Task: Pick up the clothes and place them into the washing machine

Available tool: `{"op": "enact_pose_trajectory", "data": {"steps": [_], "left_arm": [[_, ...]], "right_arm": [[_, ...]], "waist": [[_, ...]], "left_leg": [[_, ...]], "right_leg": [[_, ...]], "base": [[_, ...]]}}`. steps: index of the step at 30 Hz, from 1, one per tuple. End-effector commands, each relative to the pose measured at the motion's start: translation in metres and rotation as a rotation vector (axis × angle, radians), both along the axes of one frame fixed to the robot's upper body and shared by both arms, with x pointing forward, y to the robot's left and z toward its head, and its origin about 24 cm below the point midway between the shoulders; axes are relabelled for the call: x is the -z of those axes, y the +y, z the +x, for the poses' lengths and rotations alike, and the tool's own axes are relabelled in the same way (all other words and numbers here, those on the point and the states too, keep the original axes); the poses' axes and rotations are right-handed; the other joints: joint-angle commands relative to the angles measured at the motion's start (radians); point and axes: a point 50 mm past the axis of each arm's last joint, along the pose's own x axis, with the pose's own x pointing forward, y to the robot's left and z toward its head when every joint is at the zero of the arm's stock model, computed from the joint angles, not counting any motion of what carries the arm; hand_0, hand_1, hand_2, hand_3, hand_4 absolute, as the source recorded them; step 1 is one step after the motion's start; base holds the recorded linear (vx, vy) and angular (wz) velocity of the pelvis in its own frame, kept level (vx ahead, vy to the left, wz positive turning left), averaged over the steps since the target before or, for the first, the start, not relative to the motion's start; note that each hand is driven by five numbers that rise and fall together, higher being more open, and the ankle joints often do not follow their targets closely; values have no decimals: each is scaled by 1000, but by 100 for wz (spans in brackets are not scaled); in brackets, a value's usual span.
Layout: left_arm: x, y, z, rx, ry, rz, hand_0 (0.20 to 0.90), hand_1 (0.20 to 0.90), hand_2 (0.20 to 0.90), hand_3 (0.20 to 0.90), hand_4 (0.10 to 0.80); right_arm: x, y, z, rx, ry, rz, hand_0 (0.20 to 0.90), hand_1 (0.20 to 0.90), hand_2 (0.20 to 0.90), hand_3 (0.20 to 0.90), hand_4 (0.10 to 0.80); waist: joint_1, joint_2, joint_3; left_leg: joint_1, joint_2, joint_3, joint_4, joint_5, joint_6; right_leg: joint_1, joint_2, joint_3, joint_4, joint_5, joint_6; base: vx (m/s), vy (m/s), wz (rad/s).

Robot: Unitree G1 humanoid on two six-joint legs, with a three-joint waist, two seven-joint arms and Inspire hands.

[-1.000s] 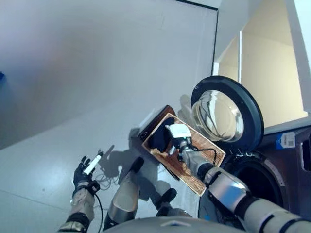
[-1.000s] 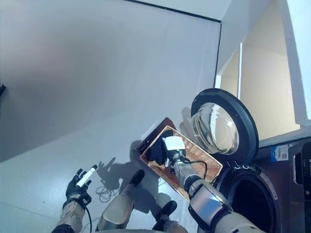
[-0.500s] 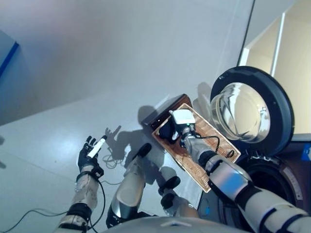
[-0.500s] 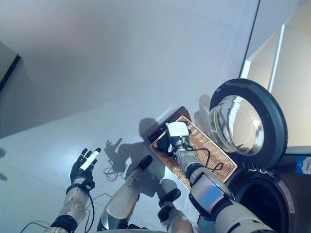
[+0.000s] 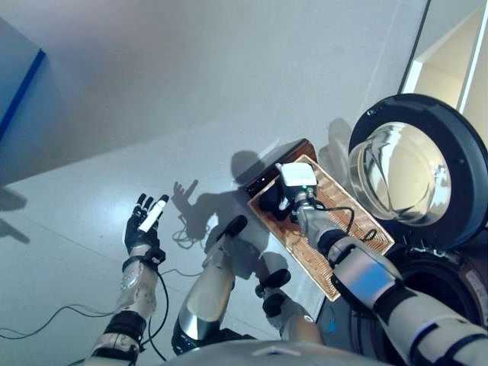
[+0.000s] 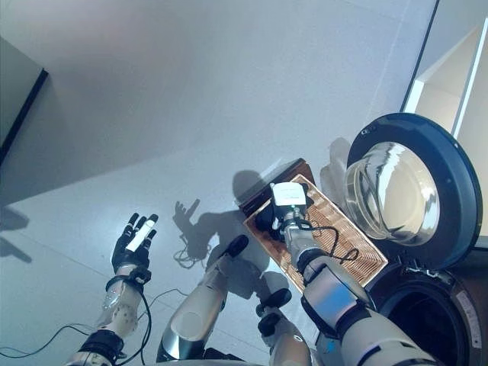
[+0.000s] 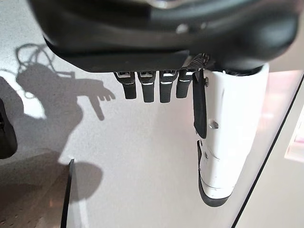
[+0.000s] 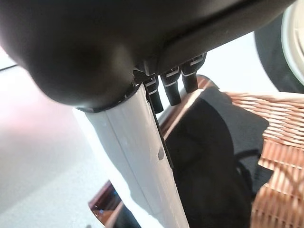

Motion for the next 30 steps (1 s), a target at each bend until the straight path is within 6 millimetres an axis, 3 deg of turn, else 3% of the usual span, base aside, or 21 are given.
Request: {"op": "enact_pose_trajectory", "data": {"steps": [1,12,17,30], "left_arm": [[-19,9,1,-21,-120,46,900,900,900,900,800],[-7,15,-6,-58,-64,44,900,900,900,900,800],[-11,12,-5,-48,-88,44,900,900,900,900,800],[-22,-1,-2,-55,-162,-31,900,900,900,900,800]], "right_arm": [[-15,-4,7,23,-106,15,900,900,900,900,800],[7,-22,-11,151,-74,135,900,900,900,900,800],[11,-27,-15,200,-76,179,900,900,900,900,800],[6,-23,-11,372,-145,479,900,900,900,900,800]], "waist": [[-15,14,-8],[-58,-16,-64],[-68,-20,-74],[-82,15,-57]], "left_leg": [[-11,-14,32,-71,34,-5],[25,-12,58,-68,10,-1],[29,-11,69,-57,1,0],[26,-19,65,-71,11,5]], "right_leg": [[-51,-32,38,112,-59,18],[-15,-29,61,72,-38,23],[-10,-27,72,59,-31,23],[-18,-30,70,51,-27,26]], "base": [[0,0,0],[9,12,-6],[-4,11,-11],[-6,1,-4]]}}
